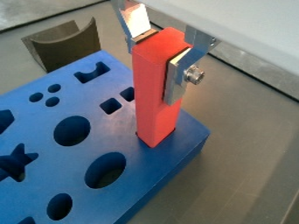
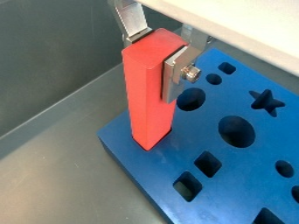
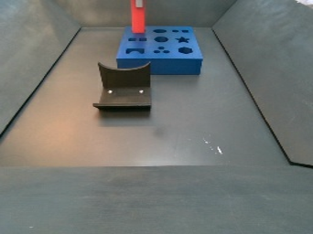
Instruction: Insert the rectangle object.
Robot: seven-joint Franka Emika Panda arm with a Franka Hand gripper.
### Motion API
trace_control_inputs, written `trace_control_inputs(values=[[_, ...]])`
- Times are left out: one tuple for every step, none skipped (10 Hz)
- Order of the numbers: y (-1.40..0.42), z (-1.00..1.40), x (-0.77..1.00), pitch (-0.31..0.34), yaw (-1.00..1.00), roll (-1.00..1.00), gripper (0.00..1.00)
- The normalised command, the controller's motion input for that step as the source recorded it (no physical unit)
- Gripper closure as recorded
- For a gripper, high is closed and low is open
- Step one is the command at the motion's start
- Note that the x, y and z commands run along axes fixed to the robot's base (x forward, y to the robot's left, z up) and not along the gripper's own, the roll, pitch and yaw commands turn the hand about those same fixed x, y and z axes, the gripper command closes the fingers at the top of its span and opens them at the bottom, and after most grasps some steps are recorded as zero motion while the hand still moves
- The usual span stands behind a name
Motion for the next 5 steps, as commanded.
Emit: trace_control_inputs(values=[[0.00,-0.27,0.10,0.043,-0.04,-0.04,1.00],[0.00,-0.26,0.10,0.044,-0.05,-0.02,1.00],[0.00,-0.21,0.09,0.053,-0.06,0.00,1.00],[0.00,0.00,0.17,0.000,0.00,-0.05,1.00],[0.00,0.00,0.00,0.000,0.00,0.00,1.00]])
